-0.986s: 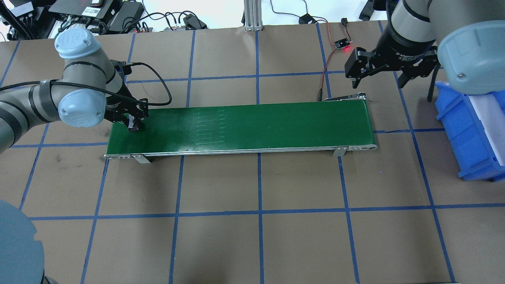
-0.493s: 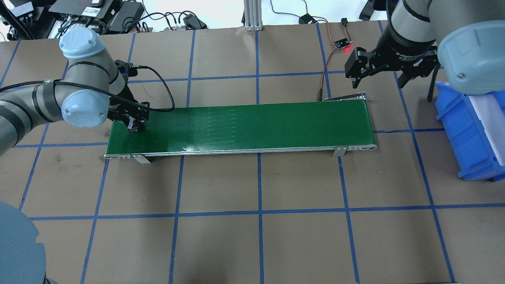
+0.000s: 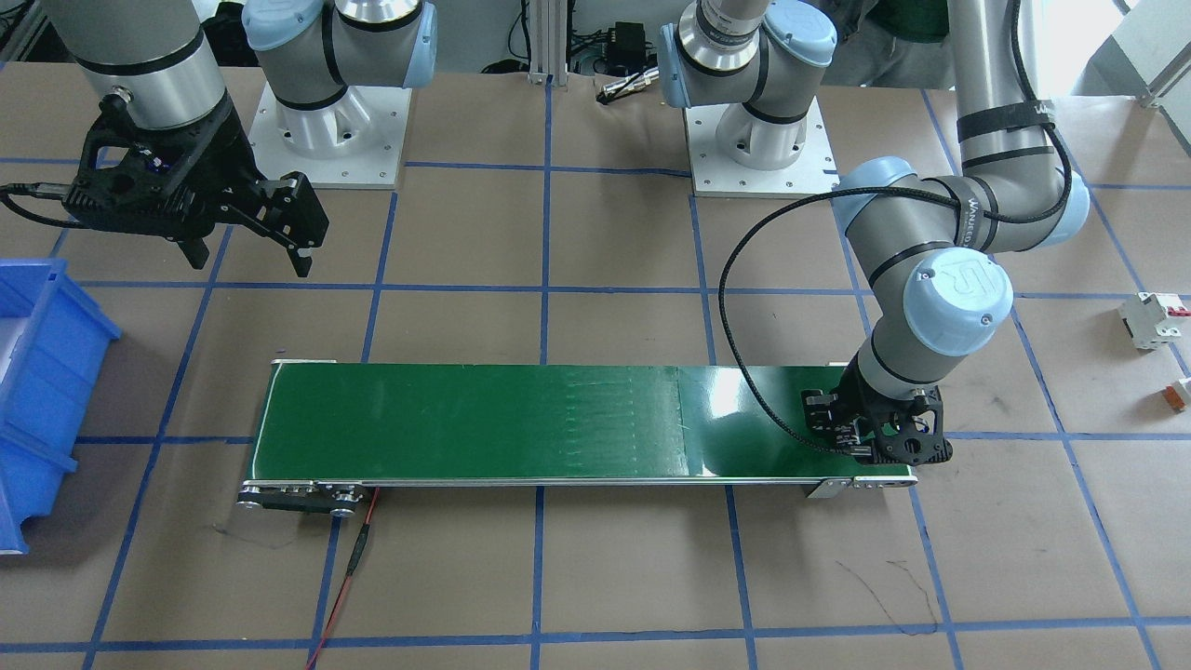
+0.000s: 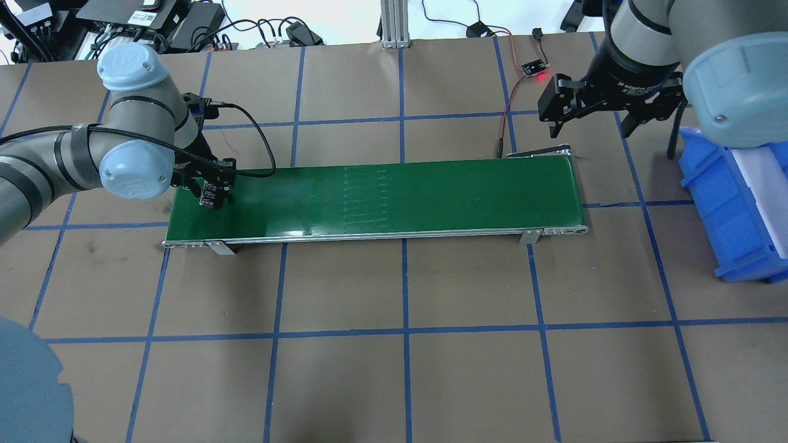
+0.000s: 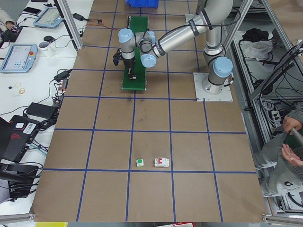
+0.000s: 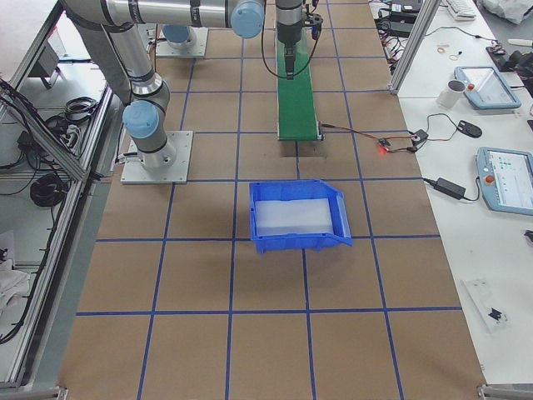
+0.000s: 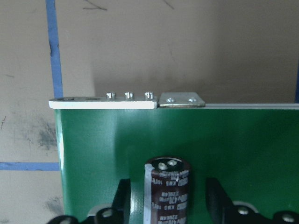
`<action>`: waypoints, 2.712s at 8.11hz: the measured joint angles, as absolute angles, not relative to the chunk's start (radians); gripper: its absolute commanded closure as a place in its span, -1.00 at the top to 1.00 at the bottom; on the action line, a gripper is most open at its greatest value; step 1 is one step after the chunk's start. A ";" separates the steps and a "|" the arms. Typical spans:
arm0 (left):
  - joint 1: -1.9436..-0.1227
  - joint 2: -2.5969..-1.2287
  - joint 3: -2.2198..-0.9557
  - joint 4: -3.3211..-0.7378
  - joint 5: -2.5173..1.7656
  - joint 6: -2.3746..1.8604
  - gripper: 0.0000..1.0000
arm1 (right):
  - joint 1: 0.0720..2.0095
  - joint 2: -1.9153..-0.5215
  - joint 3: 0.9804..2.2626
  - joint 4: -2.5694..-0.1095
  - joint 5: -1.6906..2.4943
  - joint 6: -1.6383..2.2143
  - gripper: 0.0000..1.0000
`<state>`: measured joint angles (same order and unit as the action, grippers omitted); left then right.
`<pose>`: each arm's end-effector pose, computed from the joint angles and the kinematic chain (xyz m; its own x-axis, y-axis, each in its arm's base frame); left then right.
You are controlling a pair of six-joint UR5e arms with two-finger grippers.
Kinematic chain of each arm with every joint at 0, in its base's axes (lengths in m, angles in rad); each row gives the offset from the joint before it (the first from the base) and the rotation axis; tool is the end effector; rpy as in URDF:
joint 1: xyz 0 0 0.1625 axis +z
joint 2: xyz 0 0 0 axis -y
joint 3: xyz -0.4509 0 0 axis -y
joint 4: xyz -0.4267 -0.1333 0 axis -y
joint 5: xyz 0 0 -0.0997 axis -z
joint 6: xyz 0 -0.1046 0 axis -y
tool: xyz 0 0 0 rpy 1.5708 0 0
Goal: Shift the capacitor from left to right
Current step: 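Release the capacitor on the belt and raise the left gripper away, then lower the right gripper over the belt's far end while the capacitor rides toward it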
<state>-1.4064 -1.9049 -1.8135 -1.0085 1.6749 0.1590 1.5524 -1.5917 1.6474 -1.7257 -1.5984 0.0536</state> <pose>-0.0220 -0.6156 0.2503 -0.9950 -0.0031 -0.1003 -0.0062 0.9995 0.0308 0.1207 -0.5285 0.4954 -0.9970 0.0744 0.0221 0.0718 0.9924 -0.1004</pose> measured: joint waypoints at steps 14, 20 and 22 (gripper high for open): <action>-1.434 -1.634 -1.547 -1.044 1.650 0.129 1.00 | 1.551 -1.557 1.755 -1.847 -1.506 -0.115 0.91; -1.437 -1.571 -1.565 -1.460 1.425 -0.071 1.00 | 1.551 -1.455 1.813 -1.952 -1.449 -0.110 0.91; -1.437 -1.556 -1.585 -1.484 1.509 -0.051 1.00 | 1.551 -1.441 1.816 -1.959 -1.447 -0.109 0.90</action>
<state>-1.4371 -1.5561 -1.5849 -1.4844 1.5085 -0.0508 1.5508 -1.4412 1.8161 -1.9593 -1.4468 -0.1086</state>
